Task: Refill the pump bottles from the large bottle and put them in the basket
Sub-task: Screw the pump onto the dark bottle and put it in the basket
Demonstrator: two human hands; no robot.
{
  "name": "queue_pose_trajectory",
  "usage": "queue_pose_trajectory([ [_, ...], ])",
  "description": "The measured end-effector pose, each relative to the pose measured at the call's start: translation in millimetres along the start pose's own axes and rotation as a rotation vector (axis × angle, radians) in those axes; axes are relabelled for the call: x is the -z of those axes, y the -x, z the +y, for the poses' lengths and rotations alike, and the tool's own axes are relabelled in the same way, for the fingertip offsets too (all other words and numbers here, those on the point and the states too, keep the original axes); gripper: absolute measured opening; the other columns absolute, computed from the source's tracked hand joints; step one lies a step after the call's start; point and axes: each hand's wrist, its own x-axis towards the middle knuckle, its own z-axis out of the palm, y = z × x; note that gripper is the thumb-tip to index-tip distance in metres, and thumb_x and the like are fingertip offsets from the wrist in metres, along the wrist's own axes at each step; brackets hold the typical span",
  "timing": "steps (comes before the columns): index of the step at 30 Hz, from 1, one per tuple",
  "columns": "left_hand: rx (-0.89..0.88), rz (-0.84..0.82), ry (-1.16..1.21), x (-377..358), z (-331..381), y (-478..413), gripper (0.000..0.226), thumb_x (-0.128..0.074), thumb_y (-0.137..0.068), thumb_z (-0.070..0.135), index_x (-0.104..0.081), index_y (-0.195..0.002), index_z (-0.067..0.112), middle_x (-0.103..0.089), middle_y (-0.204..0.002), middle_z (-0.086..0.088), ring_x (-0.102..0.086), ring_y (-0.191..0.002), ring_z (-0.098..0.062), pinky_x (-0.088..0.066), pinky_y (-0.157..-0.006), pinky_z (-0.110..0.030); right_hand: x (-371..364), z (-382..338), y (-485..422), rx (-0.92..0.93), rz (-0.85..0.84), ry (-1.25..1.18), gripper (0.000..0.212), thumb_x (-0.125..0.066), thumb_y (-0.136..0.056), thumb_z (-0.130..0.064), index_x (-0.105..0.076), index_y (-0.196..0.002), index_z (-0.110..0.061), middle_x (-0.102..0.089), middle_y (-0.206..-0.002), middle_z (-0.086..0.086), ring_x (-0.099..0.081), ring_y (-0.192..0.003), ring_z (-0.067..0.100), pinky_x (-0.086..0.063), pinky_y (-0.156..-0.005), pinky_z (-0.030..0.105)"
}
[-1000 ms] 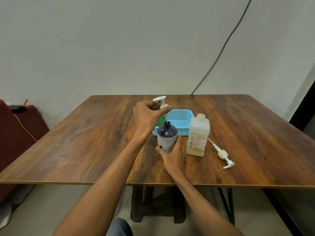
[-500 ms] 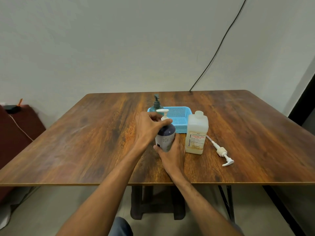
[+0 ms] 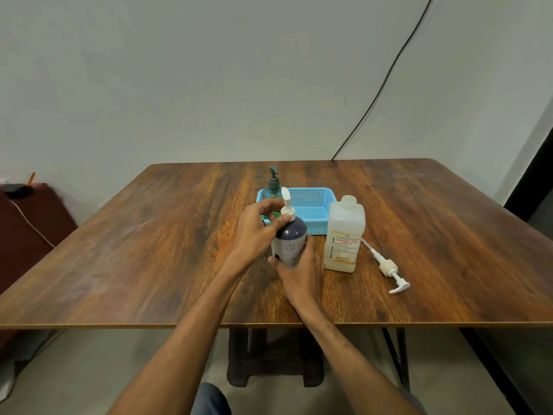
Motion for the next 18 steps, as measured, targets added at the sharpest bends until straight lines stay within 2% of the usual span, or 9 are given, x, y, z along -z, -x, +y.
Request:
queue_pose_trajectory([
  [3,-0.011,0.119,0.009,-3,1,4,0.019,-0.082,-0.083,0.025,-0.076,-0.101,0.020,-0.071,-0.093,0.016,-0.056,-0.074,0.002,-0.046,-0.063,-0.013,0,-1,0,0.000,0.000,-0.006,0.092,-0.086,-0.072,-0.040,-0.030,-0.144,-0.031,-0.051,-0.139,-0.003,-0.049,-0.127,0.016,-0.044,-0.107,0.048],
  [8,-0.020,0.212,-0.019,-8,6,6,0.017,-0.085,-0.079,0.028,-0.077,-0.091,0.020,-0.069,-0.082,0.017,-0.055,-0.067,0.004,-0.042,-0.057,-0.011,1,0,0,-0.004,0.003,-0.015,0.091,-0.086,-0.071,-0.041,-0.030,-0.143,-0.033,-0.053,-0.137,-0.004,-0.050,-0.125,0.016,-0.046,-0.105,0.048],
  [13,-0.040,0.053,-0.079,-3,4,4,0.023,-0.073,-0.091,0.021,-0.075,-0.113,0.014,-0.073,-0.099,0.007,-0.062,-0.081,0.003,-0.047,-0.066,-0.012,0,0,1,-0.008,-0.004,-0.018,0.092,-0.086,-0.071,-0.043,-0.028,-0.142,-0.035,-0.050,-0.141,-0.005,-0.048,-0.129,0.016,-0.044,-0.107,0.049],
  [16,0.004,-0.075,-0.015,1,4,3,0.029,-0.063,-0.099,0.016,-0.068,-0.128,0.013,-0.070,-0.112,0.005,-0.065,-0.100,-0.011,-0.057,-0.083,-0.032,-1,1,0,-0.002,-0.010,-0.006,0.095,-0.086,-0.071,-0.044,-0.028,-0.146,-0.033,-0.049,-0.143,-0.005,-0.047,-0.131,0.017,-0.044,-0.108,0.049],
  [18,0.026,-0.102,0.024,2,5,5,0.031,-0.059,-0.101,0.016,-0.063,-0.131,0.012,-0.065,-0.112,0.005,-0.064,-0.103,-0.016,-0.057,-0.088,-0.036,0,0,0,-0.002,-0.008,-0.008,0.094,-0.086,-0.071,-0.044,-0.028,-0.145,-0.033,-0.049,-0.143,-0.005,-0.047,-0.131,0.017,-0.043,-0.108,0.050],
])
